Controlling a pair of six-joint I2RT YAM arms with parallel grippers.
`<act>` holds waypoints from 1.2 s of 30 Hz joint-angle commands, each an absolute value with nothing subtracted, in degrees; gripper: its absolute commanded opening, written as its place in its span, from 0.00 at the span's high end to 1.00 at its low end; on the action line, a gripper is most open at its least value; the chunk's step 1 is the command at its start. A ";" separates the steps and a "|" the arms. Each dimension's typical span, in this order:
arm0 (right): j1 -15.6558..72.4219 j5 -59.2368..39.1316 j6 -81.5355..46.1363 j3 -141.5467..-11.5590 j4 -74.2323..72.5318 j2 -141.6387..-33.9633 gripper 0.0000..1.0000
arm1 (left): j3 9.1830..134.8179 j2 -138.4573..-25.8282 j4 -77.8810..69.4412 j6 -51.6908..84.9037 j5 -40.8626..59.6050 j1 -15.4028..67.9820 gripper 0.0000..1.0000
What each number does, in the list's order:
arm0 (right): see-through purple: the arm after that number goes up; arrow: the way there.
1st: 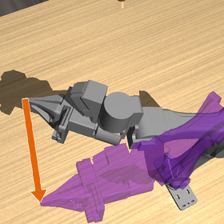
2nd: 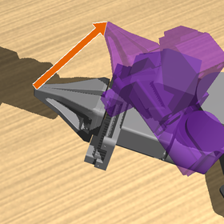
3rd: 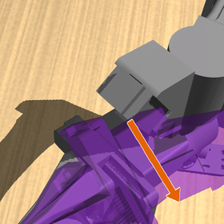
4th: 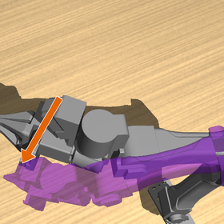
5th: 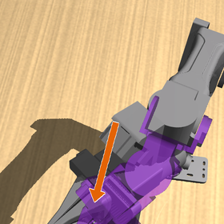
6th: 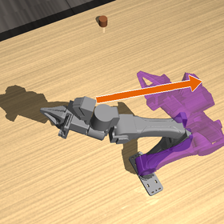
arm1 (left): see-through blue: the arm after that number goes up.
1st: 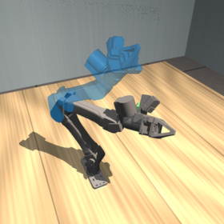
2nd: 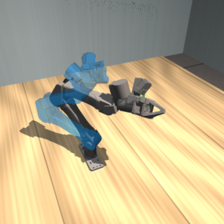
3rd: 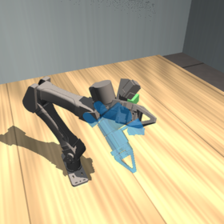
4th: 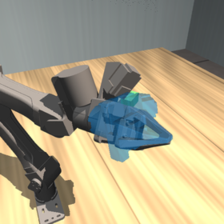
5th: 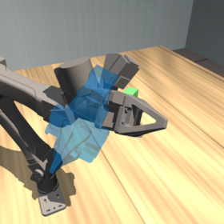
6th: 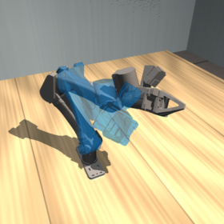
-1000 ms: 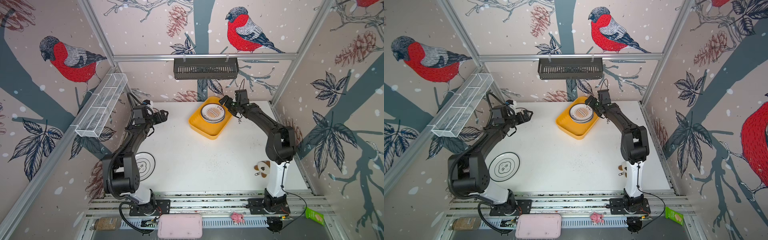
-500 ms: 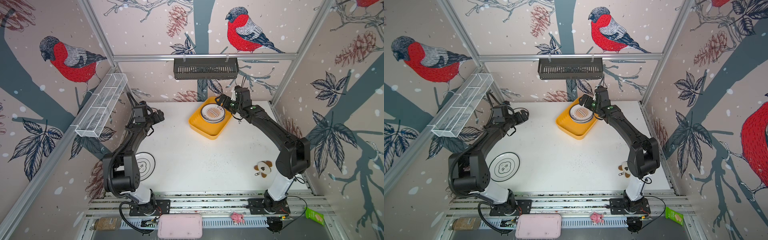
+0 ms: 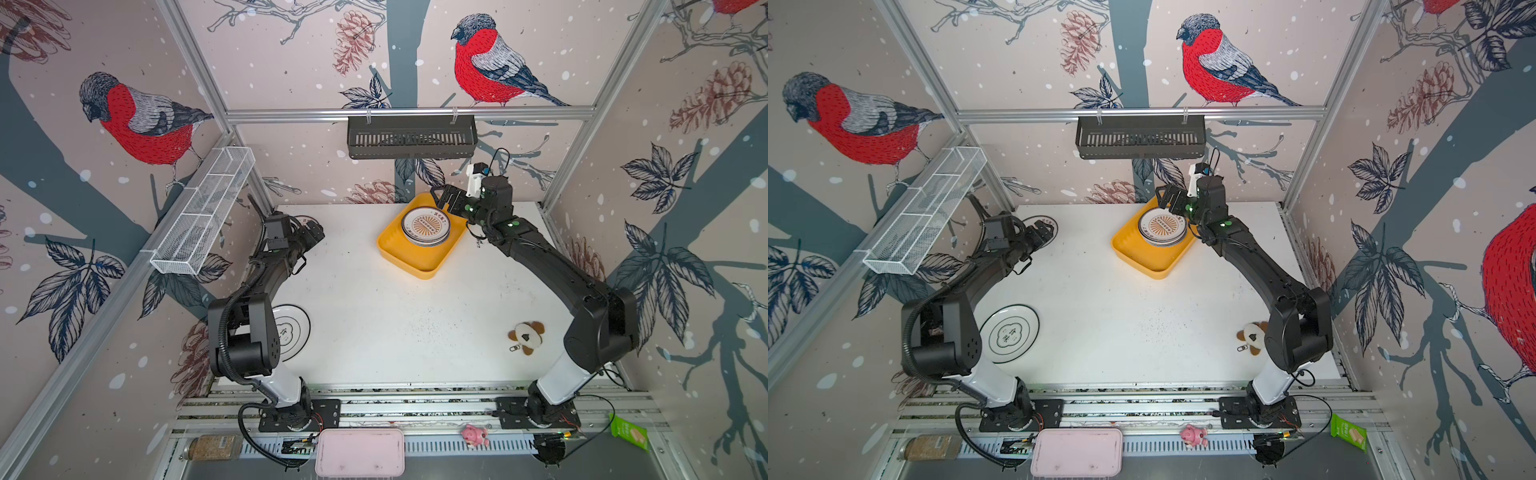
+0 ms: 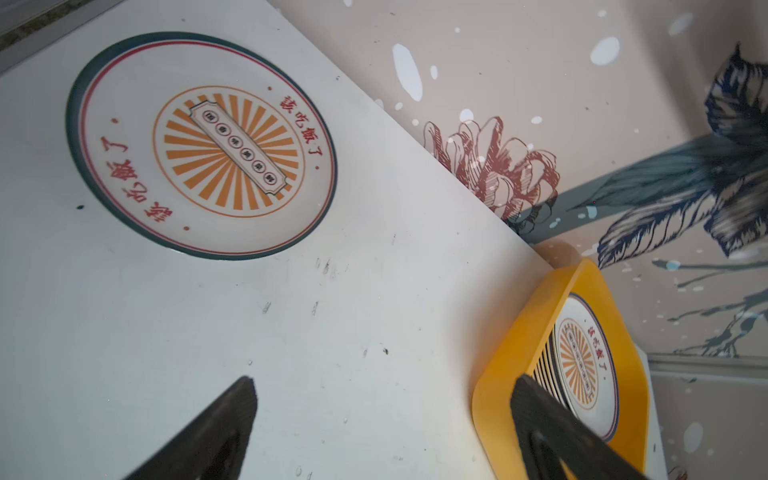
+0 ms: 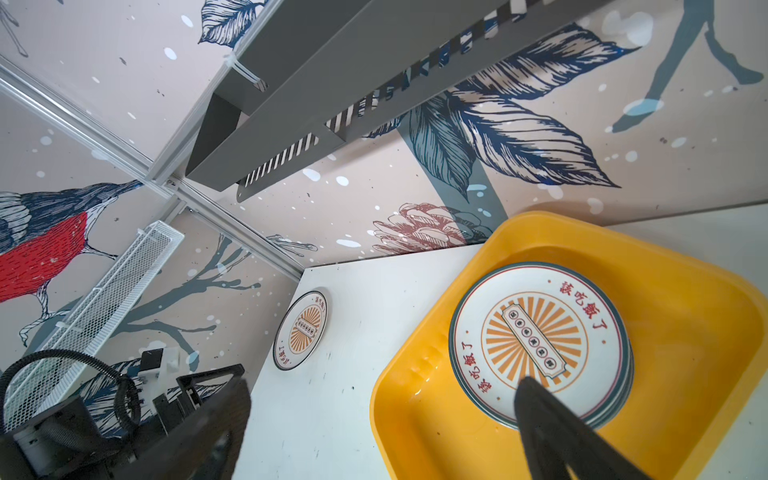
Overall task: Place the plates into the plastic bin on the countertop
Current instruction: 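Grasp the last sunburst plate's rim with the left gripper while the right arm rises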
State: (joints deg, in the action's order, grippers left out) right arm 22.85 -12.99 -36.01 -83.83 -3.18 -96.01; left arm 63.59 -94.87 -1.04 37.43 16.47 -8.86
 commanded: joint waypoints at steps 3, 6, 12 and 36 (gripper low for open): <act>21.67 -16.52 -35.48 -82.22 -12.63 -97.00 0.00 | 65.70 -99.77 -3.30 49.80 20.68 -11.24 0.06; 20.76 -18.47 -36.29 -83.29 -14.66 -98.90 0.01 | 66.15 -101.75 -4.88 54.15 20.08 -11.25 0.06; 17.88 -23.75 -39.20 -87.13 -18.44 -103.89 0.01 | 66.25 -105.72 -9.80 63.29 18.69 -11.43 0.09; 9.42 -26.83 -41.24 -93.51 -18.39 -109.87 0.00 | 66.43 -118.94 -23.98 83.55 10.33 -11.78 0.20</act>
